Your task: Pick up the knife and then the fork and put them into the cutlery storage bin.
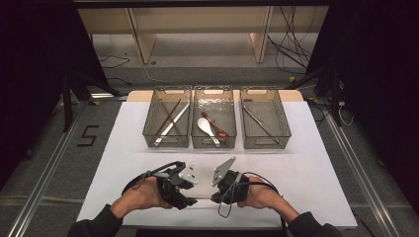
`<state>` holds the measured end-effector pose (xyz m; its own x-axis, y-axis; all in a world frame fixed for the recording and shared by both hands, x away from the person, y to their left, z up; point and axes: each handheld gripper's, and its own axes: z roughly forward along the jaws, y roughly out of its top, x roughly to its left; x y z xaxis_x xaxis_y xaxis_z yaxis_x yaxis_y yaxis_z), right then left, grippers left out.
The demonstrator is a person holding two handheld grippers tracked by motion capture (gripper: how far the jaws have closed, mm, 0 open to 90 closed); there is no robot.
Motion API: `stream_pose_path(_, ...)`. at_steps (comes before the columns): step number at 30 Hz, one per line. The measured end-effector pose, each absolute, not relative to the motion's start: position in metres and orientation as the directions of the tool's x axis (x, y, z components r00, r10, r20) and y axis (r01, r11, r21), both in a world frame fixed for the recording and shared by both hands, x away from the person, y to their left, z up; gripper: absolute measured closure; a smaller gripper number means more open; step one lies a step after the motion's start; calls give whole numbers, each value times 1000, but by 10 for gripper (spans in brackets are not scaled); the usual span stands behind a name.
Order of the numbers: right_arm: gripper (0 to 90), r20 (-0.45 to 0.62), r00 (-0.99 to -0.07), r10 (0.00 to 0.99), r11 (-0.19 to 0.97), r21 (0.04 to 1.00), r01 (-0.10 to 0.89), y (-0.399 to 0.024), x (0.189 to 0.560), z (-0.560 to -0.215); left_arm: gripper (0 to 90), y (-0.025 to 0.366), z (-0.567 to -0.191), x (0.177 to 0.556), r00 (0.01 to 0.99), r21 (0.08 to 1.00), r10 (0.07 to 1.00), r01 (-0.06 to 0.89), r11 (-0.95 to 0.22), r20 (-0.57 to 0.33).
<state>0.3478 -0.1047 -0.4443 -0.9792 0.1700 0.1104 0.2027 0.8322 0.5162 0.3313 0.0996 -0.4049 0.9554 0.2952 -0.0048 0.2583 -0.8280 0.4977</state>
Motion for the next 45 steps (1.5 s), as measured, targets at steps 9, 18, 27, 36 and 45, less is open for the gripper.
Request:
stream_pose_path(9, 885, 79, -958, 274, 804, 528, 273, -124, 360, -437, 346, 117, -405, 345, 919, 584, 392, 341, -736, -43)
stream_pose_path(18, 885, 54, -931, 362, 769, 547, 331, -143, 372, -429, 299, 132, -409, 354, 878, 618, 477, 399, -677, -44)
stream_pose_path(27, 885, 46, -904, 426, 731, 571, 374, -158, 379, -421, 277, 141, -410, 357, 835, 658, 546, 449, -605, -67)
stream_pose_path(36, 885, 37, -879, 475, 696, 596, 401, -170, 385, -414, 244, 148, -408, 358, 804, 694, 585, 481, -536, -105)
stream_pose_path(45, 885, 32, -851, 525, 658, 619, 429, -182, 390, -407, 223, 155, -408, 357, 779, 724, 614, 497, -478, -129)
